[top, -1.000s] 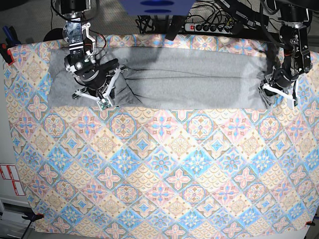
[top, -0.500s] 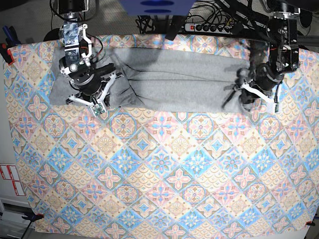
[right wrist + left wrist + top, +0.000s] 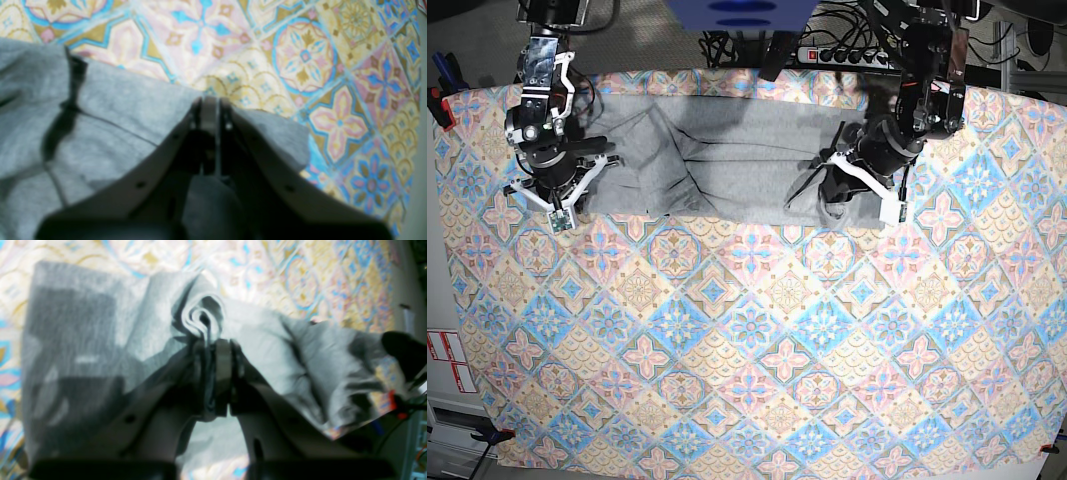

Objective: Fold the T-shirt properly
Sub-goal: 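Grasp the strip's other end with the left gripper and fold it inward, then push the folded end with the left gripper toward the strip's middle, then grasp both ends of the folded strip with both grippers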

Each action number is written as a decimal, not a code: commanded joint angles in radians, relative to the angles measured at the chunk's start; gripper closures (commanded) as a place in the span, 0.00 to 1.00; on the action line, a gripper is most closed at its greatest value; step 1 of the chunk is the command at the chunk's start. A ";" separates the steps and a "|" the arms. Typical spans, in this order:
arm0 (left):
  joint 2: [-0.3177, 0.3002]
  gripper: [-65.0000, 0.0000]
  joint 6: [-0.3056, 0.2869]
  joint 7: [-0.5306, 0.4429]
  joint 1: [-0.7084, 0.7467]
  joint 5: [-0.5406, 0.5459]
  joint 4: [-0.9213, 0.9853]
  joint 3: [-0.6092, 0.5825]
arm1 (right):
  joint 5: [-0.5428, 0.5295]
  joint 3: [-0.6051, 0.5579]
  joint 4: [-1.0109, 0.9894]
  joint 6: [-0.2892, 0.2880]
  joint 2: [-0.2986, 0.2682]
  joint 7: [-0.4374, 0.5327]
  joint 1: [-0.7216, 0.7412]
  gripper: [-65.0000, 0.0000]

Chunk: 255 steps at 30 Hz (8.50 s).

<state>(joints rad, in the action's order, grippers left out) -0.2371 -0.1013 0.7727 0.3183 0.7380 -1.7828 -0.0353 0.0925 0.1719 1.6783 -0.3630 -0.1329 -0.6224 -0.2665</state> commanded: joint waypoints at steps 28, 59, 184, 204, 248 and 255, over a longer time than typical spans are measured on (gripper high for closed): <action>0.074 0.92 -0.002 -0.028 -0.090 0.012 0.130 -0.148 | -0.009 0.013 0.021 0.008 -0.009 0.023 0.011 0.98; -0.009 0.70 -0.007 -0.023 -0.072 0.021 0.024 -0.259 | -0.009 0.013 0.049 0.008 -0.009 0.023 0.008 0.98; -0.163 0.82 -0.008 -0.028 0.008 -0.082 0.047 -0.108 | -0.805 0.028 -0.361 0.014 -0.251 -0.316 0.037 0.58; -0.163 0.82 -0.010 -0.028 0.006 -0.082 0.047 -0.108 | -0.735 0.154 -0.294 0.014 -0.268 -0.342 0.046 0.43; -0.144 0.83 -0.010 -0.028 0.003 -0.082 0.045 -0.101 | -0.784 0.150 -0.401 -0.080 -0.261 -0.393 0.066 0.95; -0.144 0.83 -0.010 -0.029 -0.018 -0.082 0.039 -0.099 | -0.784 0.154 -0.396 -0.080 -0.261 -0.368 0.148 0.99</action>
<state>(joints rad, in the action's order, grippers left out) -0.3740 -0.1047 0.7593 0.3099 0.6491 -1.7206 -0.1402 -0.6731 0.3172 1.2633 -0.4374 -0.3740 -1.0069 -0.1299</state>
